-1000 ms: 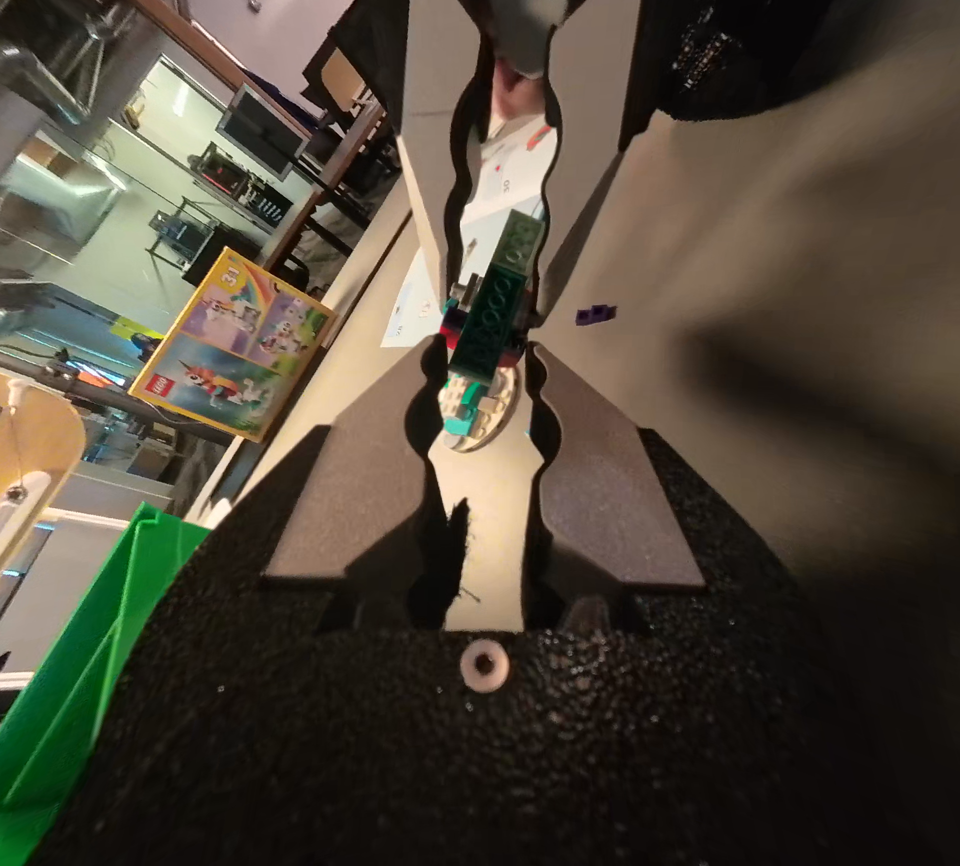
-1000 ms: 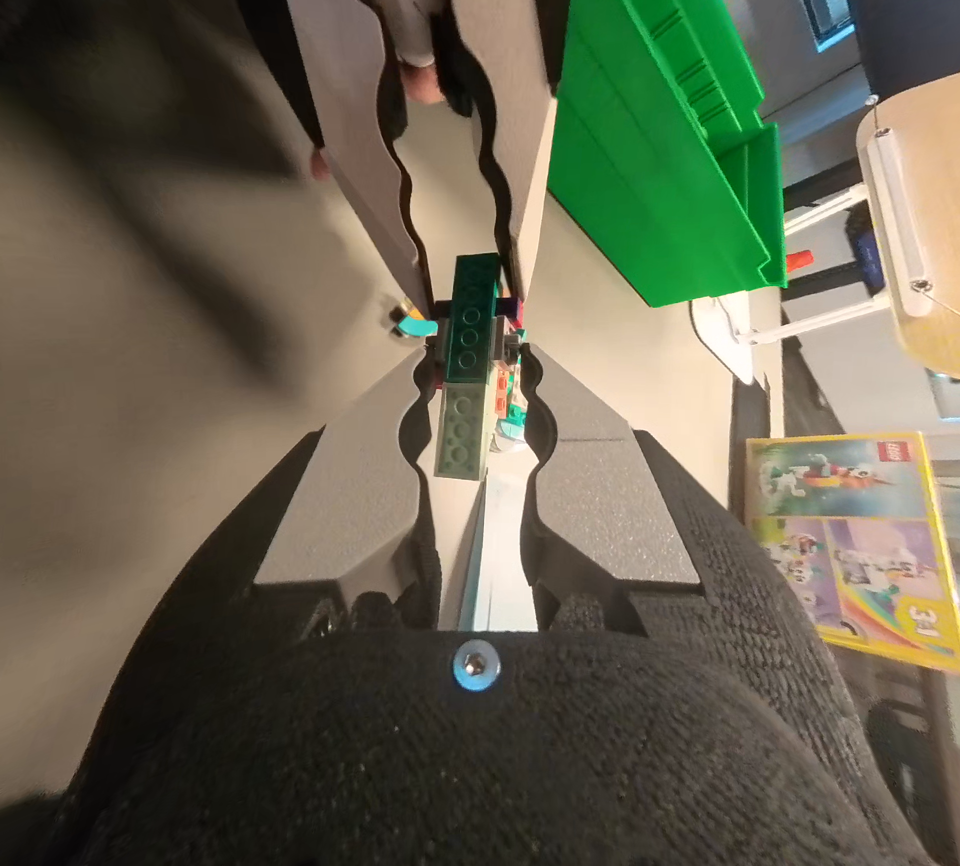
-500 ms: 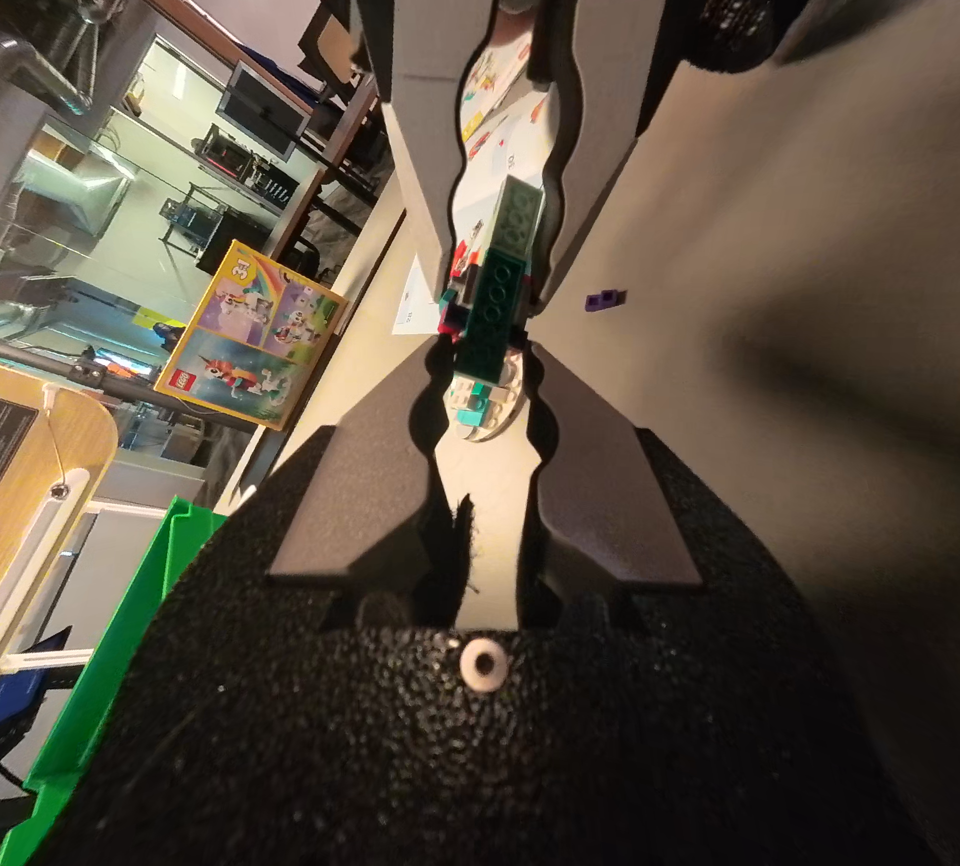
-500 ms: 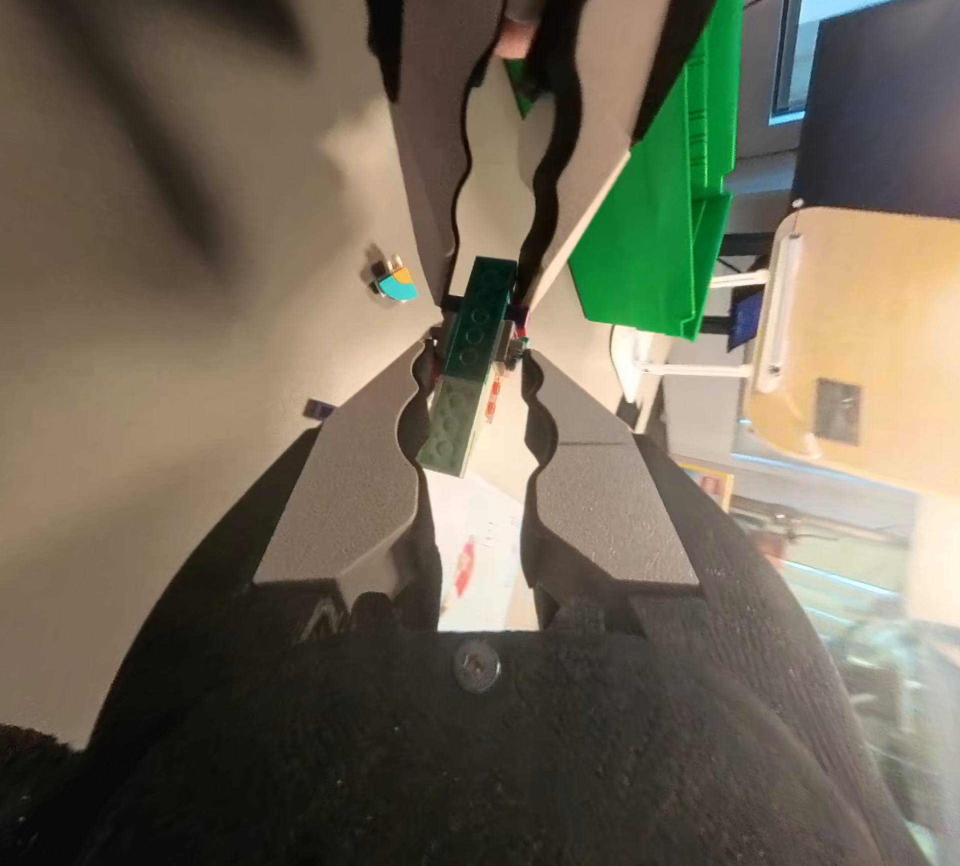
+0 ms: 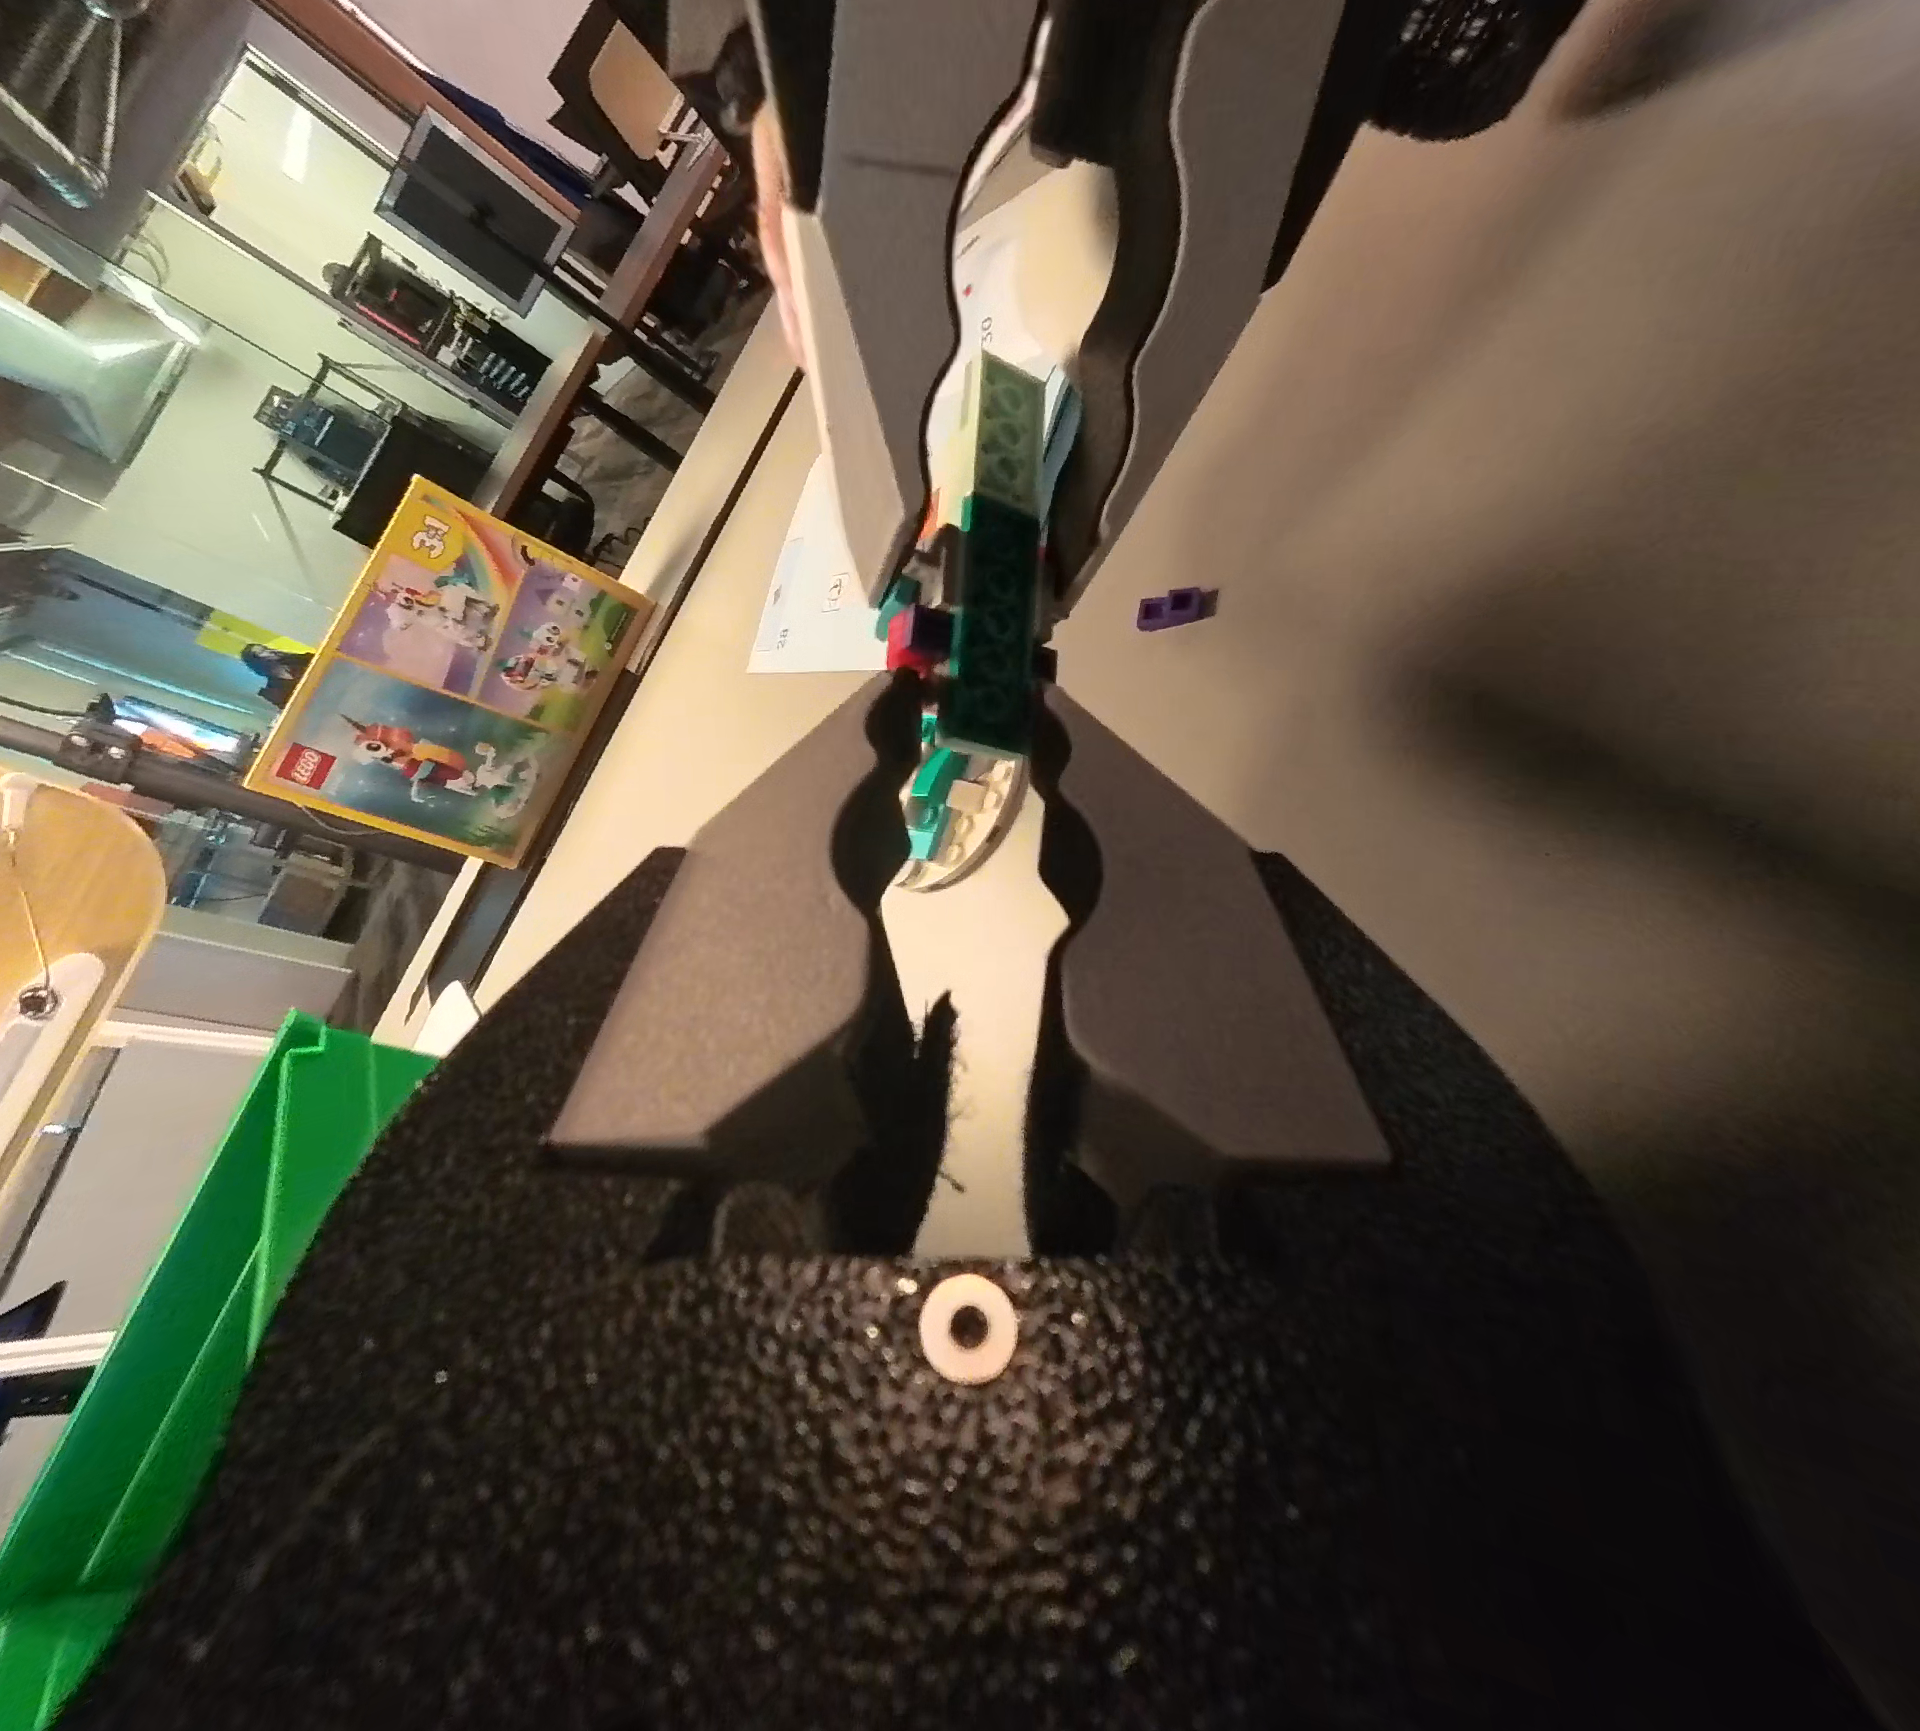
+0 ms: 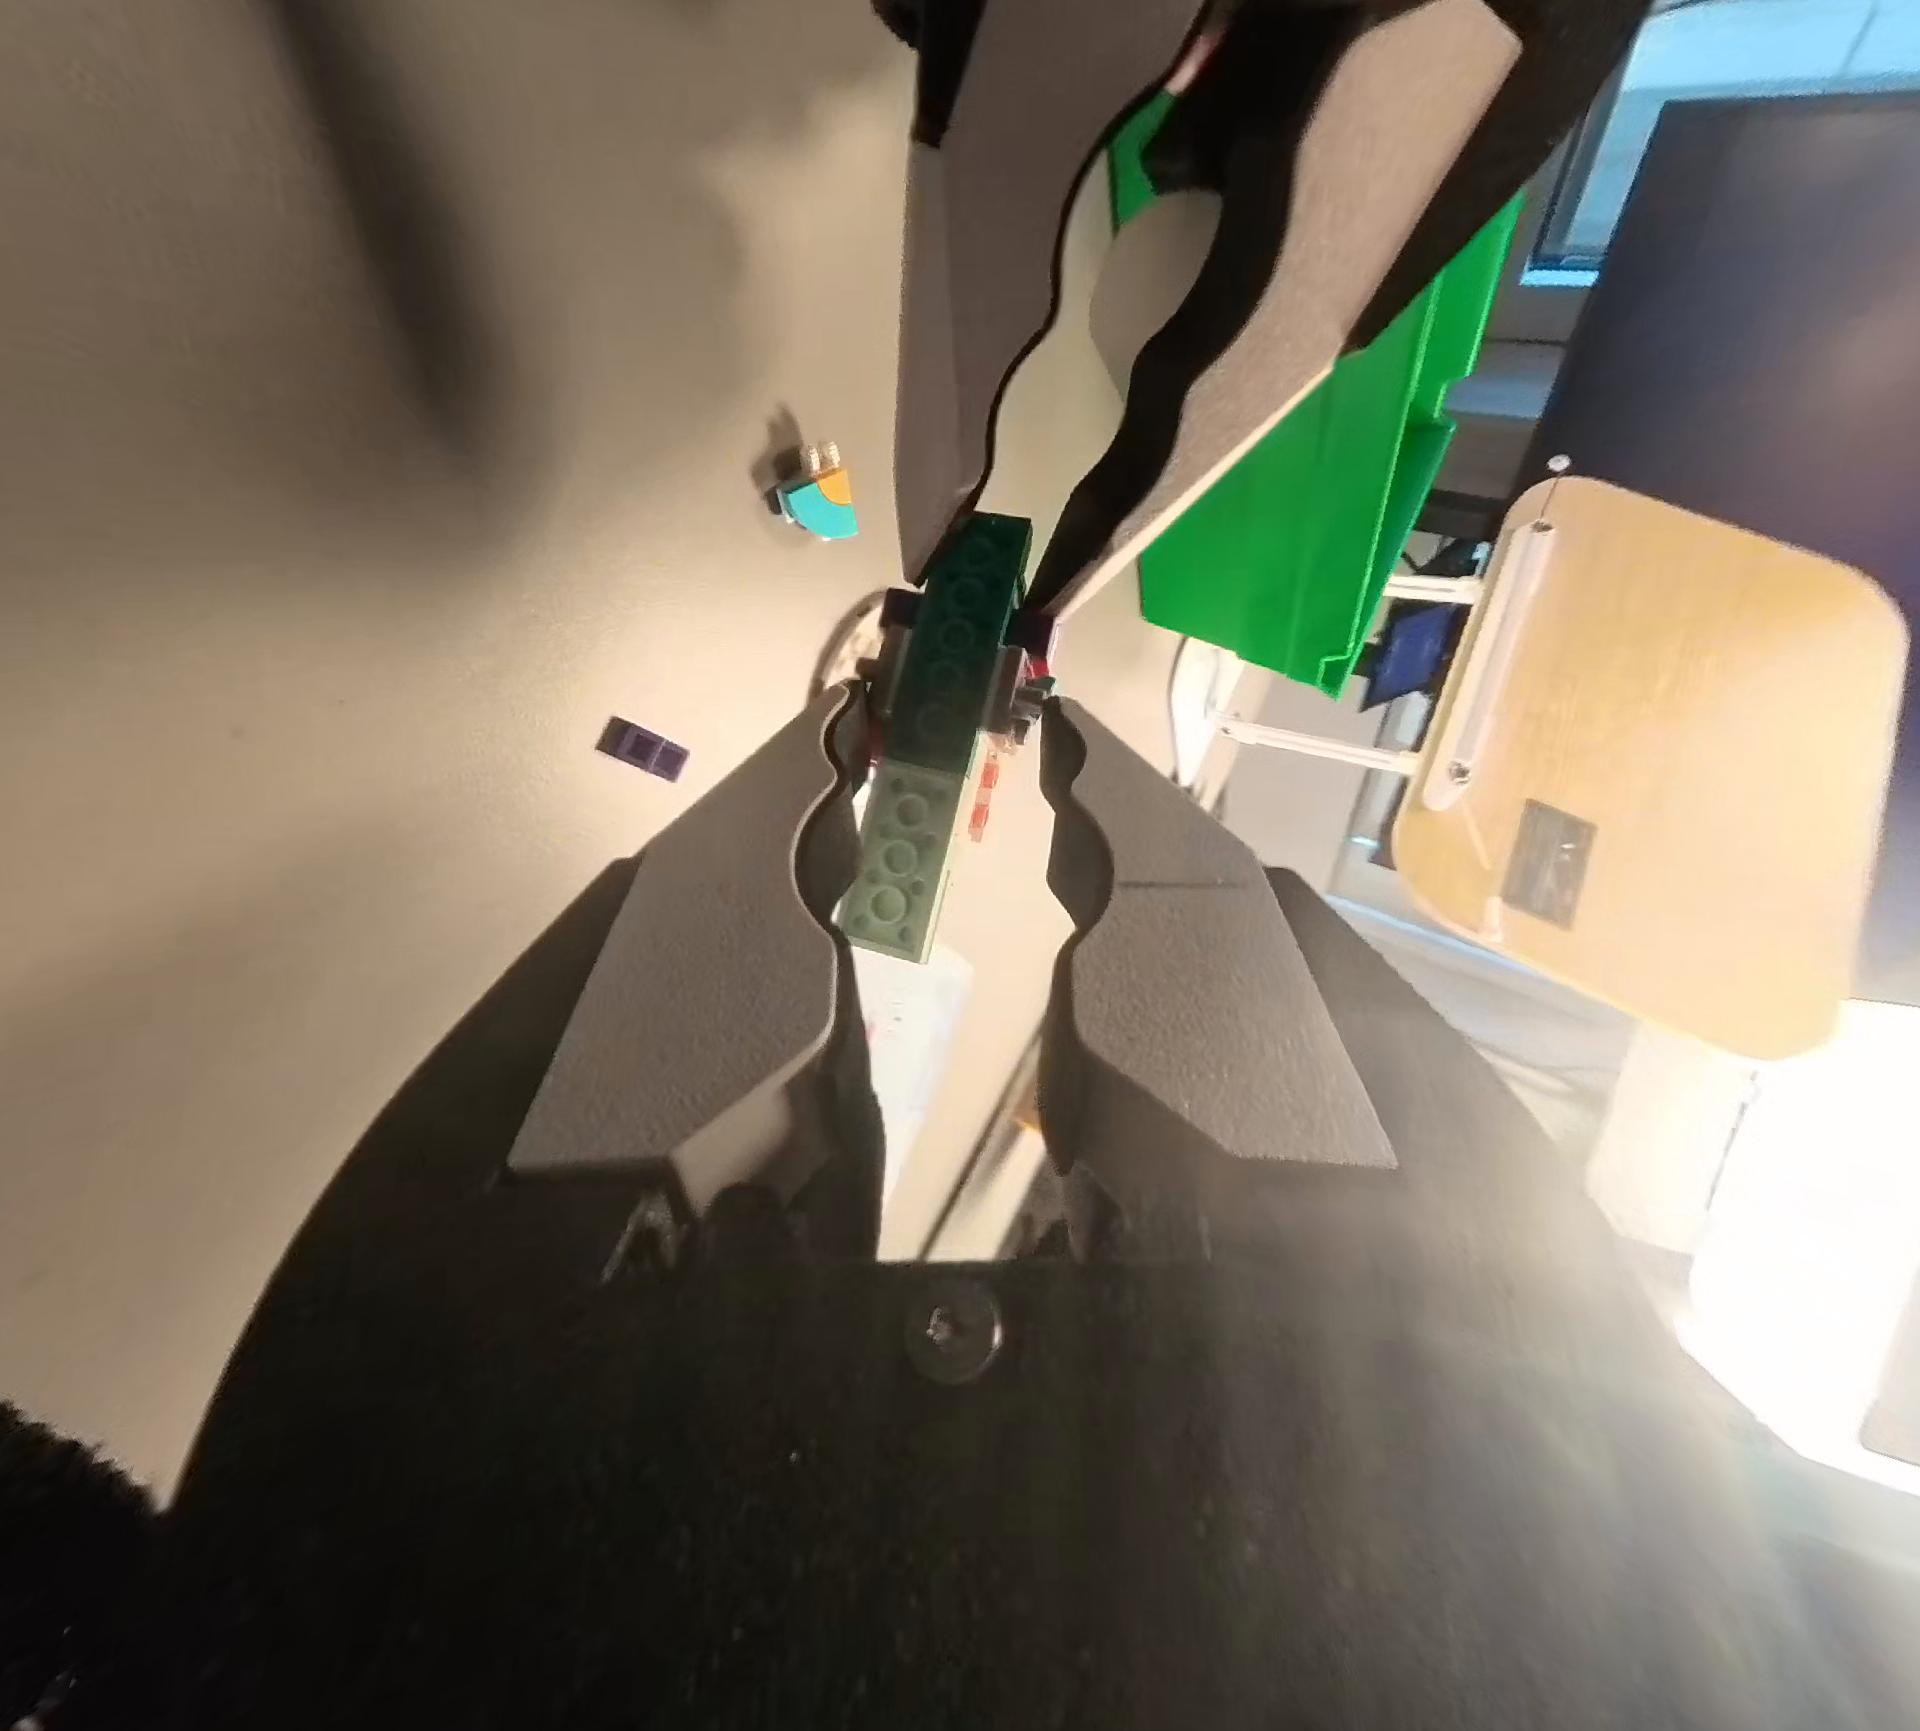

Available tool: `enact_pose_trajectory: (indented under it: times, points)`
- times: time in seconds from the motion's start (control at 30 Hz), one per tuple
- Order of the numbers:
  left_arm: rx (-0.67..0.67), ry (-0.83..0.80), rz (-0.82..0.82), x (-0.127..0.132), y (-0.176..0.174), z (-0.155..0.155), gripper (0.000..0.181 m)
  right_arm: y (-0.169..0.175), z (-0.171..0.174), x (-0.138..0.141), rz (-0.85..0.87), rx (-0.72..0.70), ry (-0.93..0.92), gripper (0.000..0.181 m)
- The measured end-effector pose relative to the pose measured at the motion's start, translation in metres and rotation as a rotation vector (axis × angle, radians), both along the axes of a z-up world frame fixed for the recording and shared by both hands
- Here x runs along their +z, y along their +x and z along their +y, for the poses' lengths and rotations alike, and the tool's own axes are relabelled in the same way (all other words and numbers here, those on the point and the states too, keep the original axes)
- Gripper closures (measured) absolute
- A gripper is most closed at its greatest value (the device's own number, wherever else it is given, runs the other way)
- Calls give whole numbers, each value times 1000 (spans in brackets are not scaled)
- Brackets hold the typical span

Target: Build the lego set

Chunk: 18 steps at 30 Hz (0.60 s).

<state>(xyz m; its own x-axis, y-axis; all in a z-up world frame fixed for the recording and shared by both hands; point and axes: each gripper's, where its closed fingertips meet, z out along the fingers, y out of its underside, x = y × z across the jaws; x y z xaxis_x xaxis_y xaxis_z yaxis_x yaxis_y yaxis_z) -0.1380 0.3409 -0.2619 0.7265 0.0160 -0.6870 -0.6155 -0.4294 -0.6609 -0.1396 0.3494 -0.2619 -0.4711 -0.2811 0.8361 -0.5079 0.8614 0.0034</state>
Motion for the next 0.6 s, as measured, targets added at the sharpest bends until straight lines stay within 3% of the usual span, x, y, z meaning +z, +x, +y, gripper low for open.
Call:
enact_pose_trajectory:
  times: [0.13,0.23,0.33,0.43,0.53,0.6]
  points:
    - [-1,2,-23,-2,-1,1,163,-1,1,-2,-65,-38,-79,151]
    - [5,55,-144,3,-1,2,162,-2,2,2,-108,-62,-171,151]
    - [56,140,-295,12,-9,1,149,-3,2,8,-133,-84,-260,150]
    - [47,233,-589,19,-10,3,135,-3,2,18,-117,-78,-328,150]
    - [-72,341,-938,35,-1,7,128,2,-5,27,-79,-28,-360,150]
    - [-121,350,-1018,39,2,9,122,5,-10,31,-55,1,-373,150]
